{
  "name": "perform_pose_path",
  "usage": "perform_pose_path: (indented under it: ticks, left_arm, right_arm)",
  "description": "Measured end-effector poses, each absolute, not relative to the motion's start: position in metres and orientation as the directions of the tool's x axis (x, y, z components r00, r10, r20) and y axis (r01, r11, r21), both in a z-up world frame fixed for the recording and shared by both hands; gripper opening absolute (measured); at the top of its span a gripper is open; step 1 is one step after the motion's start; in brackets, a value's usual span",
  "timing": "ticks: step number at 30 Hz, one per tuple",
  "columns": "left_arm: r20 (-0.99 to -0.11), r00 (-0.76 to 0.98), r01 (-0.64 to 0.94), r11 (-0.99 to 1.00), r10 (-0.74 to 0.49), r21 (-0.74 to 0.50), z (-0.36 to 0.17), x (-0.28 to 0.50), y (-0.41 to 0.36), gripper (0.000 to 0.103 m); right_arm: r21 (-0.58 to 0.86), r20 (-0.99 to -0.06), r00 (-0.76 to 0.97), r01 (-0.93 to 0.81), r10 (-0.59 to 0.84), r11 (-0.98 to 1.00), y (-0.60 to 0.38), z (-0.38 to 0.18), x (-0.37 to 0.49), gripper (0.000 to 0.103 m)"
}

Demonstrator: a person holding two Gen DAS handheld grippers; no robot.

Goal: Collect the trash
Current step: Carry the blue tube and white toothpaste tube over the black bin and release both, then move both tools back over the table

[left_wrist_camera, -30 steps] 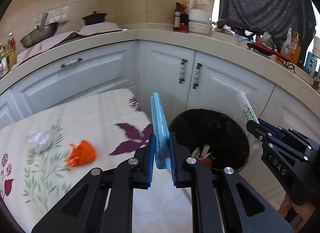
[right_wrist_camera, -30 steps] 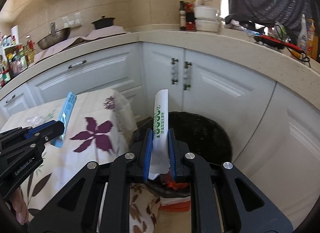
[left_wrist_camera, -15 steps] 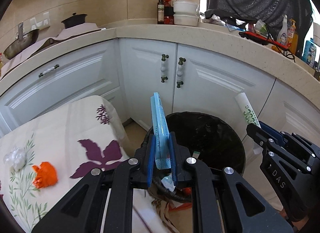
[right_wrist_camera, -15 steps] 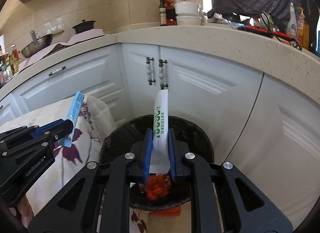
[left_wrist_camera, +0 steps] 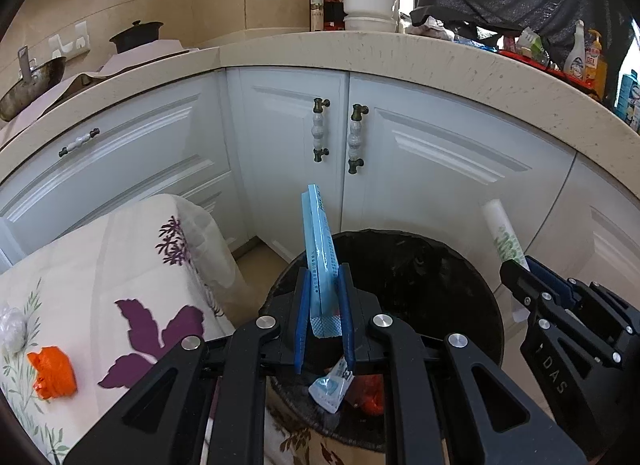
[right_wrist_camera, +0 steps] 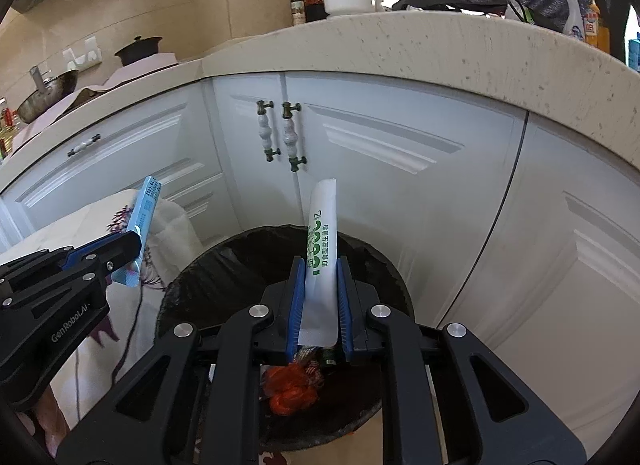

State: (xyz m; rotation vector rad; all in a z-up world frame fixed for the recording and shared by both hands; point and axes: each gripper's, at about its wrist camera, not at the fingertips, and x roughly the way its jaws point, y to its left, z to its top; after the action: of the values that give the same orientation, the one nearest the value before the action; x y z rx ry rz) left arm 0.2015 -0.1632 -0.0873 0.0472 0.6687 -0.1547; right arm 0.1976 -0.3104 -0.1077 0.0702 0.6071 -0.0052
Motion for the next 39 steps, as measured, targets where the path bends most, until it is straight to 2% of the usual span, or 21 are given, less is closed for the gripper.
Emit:
perform_pose_path:
  ticks: [3, 5, 9, 11, 17, 20, 29, 39]
  left_arm:
    - [-0.620, 0.775, 0.158, 0.987, -0.122, 0.002, -0.090, 0.207, -0.168, 0.019]
    - [-0.624, 0.772, 0.162, 0.987, -0.121, 0.010, -0.093, 0.209, -0.169, 0.030]
    - [-0.622, 0.773, 0.158, 0.987, -0.121, 0.005, -0.091, 0.208, -0.168, 0.040]
    - [-0.618, 0.777, 0.154, 0.988, -0.117, 0.006, -0.088, 0.207, -0.165, 0.049]
    - [-0.607, 0.786, 0.135, 0.991, -0.116, -0.014, -0.076, 0.195, -0.146, 0.060]
    - [-0.597, 0.796, 0.117, 0.993, -0.100, -0.010, -0.071, 0.186, -0.131, 0.064]
    - [-0.594, 0.805, -0.010, 1.000, -0.002, -0.016, -0.066, 0.155, -0.056, 0.071]
    - [-0.599, 0.784, -0.214, 0.977, 0.163, -0.014, -0.069, 0.115, 0.048, 0.073]
  right_arm:
    - [0.066, -0.566, 0.824, 0.049, -0.003, 0.997, -0.313, -0.110, 0.201, 0.036]
    - [0.070, -0.562, 0.827, 0.054, -0.006, 0.996, -0.313, -0.109, 0.200, 0.037]
    - [0.068, -0.551, 0.835, 0.061, -0.014, 0.996, -0.312, -0.106, 0.197, 0.041]
    - [0.067, -0.547, 0.837, 0.064, -0.017, 0.996, -0.311, -0.104, 0.196, 0.046]
    - [0.077, -0.539, 0.842, 0.062, -0.011, 0.995, -0.303, -0.096, 0.191, 0.050]
    - [0.094, -0.531, 0.847, 0.054, 0.005, 0.994, -0.294, -0.091, 0.186, 0.054]
    - [0.130, -0.517, 0.849, -0.049, 0.110, 0.990, -0.241, -0.079, 0.175, 0.055]
    - [0.130, -0.517, 0.823, -0.196, 0.235, 0.972, -0.163, -0.069, 0.165, 0.055]
